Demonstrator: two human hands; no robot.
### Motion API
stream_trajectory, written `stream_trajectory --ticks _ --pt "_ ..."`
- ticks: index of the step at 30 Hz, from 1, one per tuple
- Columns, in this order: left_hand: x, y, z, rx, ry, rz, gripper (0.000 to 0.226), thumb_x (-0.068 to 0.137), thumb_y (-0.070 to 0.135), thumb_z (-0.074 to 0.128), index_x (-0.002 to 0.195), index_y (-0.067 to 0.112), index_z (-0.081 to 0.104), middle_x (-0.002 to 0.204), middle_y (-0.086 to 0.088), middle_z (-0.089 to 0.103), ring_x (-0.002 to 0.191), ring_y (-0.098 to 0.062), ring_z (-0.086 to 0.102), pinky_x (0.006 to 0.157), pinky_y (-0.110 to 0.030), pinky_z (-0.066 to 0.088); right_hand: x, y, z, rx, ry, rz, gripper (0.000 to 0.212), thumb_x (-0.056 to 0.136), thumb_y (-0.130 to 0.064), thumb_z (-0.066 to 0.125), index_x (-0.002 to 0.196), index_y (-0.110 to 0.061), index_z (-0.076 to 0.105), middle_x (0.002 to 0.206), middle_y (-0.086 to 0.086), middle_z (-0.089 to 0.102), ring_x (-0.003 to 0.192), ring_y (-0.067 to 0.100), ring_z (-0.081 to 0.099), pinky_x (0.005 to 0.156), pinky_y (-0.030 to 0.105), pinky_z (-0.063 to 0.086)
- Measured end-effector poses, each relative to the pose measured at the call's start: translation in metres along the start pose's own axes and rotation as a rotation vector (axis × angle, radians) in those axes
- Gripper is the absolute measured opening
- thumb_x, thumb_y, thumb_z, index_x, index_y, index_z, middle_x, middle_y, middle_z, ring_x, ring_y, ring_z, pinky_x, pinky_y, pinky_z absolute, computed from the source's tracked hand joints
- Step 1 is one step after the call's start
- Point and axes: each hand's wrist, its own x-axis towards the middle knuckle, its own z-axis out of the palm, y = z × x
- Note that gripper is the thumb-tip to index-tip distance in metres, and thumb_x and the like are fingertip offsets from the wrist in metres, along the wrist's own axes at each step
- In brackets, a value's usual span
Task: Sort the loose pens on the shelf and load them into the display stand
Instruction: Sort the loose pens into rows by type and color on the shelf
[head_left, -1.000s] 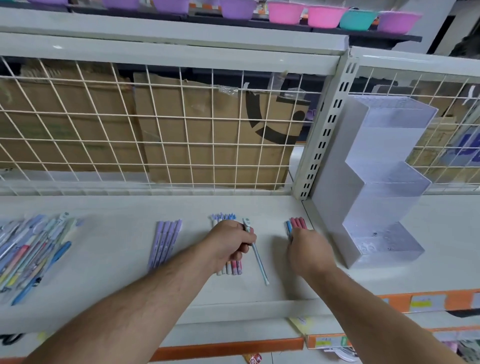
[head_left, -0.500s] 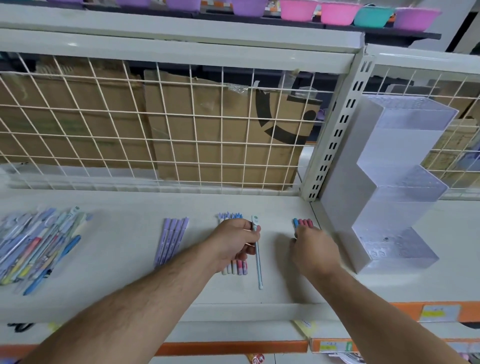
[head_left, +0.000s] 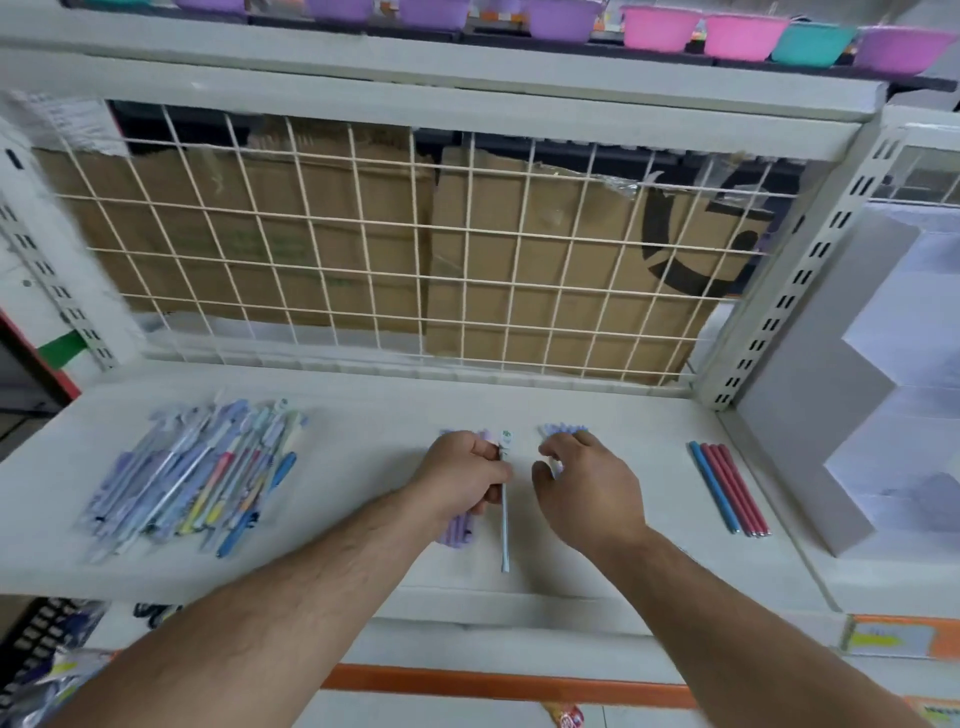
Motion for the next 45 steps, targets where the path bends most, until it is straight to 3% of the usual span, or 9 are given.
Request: stream_trajectory --ticks 7,11,18,24,30,34,37,40,45 --pt "0.016 -0.036 -0.068 0.327 0.127 0.044 0.015 0.071 0.014 0.058 0.059 0.005 0.06 0.049 -0.003 0.055 0.045 -0.02 0.052 0.051 -0.027 0.043 -0.009 -0.05 0.022 -0.019 0.027 0.036 0.023 0.093 -0.028 0.058 0.111 -0.023 0.071 0.111 -0.002 0.068 0.085 0.021 0.068 0.068 0.031 0.053" --pt "0.024 -0.04 -0.08 0.462 0.149 0.109 0.028 0.07 0.015 0.061 0.055 0.016 0.037 0.05 0.001 0.031 0.046 -0.02 0.031 0.047 -0.024 0.027 -0.012 -0.062 0.026 -0.026 0.039 0.074 0.023 0.094 -0.029 0.057 0.111 -0.024 0.071 0.112 -0.004 0.068 0.083 0.021 0.068 0.067 0.032 0.055" --pt "0.033 -0.041 -0.078 0.581 0.154 0.102 0.029 0.074 0.006 0.058 0.051 0.011 0.041 0.045 0.003 0.041 0.047 -0.016 0.044 0.042 -0.021 0.027 -0.018 -0.058 0.022 -0.022 0.003 0.153 0.023 0.095 -0.029 0.056 0.112 -0.026 0.07 0.115 -0.011 0.065 0.081 0.014 0.066 0.059 0.023 0.044" --pt "0.044 -0.036 -0.069 0.545 0.128 0.066 0.02 0.073 0.005 0.054 0.055 0.013 0.051 0.057 -0.004 0.061 0.066 -0.026 0.07 0.054 -0.027 0.05 -0.012 -0.048 0.016 -0.005 -0.021 0.129 0.022 0.096 -0.029 0.055 0.112 -0.027 0.069 0.111 -0.012 0.065 0.083 0.01 0.062 0.068 0.024 0.043" --pt "0.045 -0.033 -0.06 0.519 0.126 0.036 0.016 0.071 0.007 0.051 0.057 0.011 0.055 0.062 -0.01 0.066 0.064 -0.027 0.069 0.054 -0.026 0.045 -0.006 -0.04 0.015 -0.005 -0.063 0.084 0.022 0.095 -0.03 0.055 0.112 -0.027 0.069 0.111 -0.012 0.066 0.084 0.012 0.064 0.074 0.029 0.052" --pt "0.031 -0.033 -0.06 0.56 0.161 0.05 0.021 0.076 0.01 0.053 0.056 0.015 0.051 0.055 0.001 0.054 0.053 -0.019 0.052 0.05 -0.025 0.039 -0.003 -0.042 0.016 -0.013 -0.098 0.001 0.025 0.096 -0.029 0.055 0.117 -0.025 0.068 0.115 -0.008 0.065 0.09 0.015 0.066 0.076 0.03 0.053" --pt "0.018 -0.037 -0.064 0.593 0.195 0.094 0.008 0.082 0.019 0.058 0.076 0.025 0.058 0.076 0.005 0.056 0.068 -0.018 0.051 0.061 -0.024 0.04 -0.001 -0.047 0.02 -0.044 -0.128 -0.08 0.026 0.095 -0.028 0.055 0.116 -0.022 0.068 0.114 -0.003 0.065 0.093 0.018 0.064 0.071 0.029 0.052" --pt "0.007 -0.042 -0.075 0.644 0.252 0.079 0.032 0.089 0.03 0.06 0.119 0.02 0.063 0.113 0.003 0.065 0.1 -0.019 0.062 0.082 -0.027 0.05 0.0 -0.053 0.025 -0.083 -0.133 -0.159 0.021 0.094 -0.029 0.054 0.106 -0.02 0.068 0.105 -0.001 0.064 0.092 0.021 0.061 0.062 0.028 0.045" --pt "-0.015 -0.048 -0.106 0.933 0.398 0.091 0.034 0.093 0.034 0.053 0.12 0.014 0.057 0.119 -0.003 0.059 0.1 -0.023 0.06 0.077 -0.032 0.048 0.002 -0.074 0.032 -0.076 -0.136 -0.21 0.016 0.094 -0.028 0.052 0.094 -0.017 0.063 0.099 0.0 0.06 0.091 0.022 0.06 0.062 0.028 0.042"
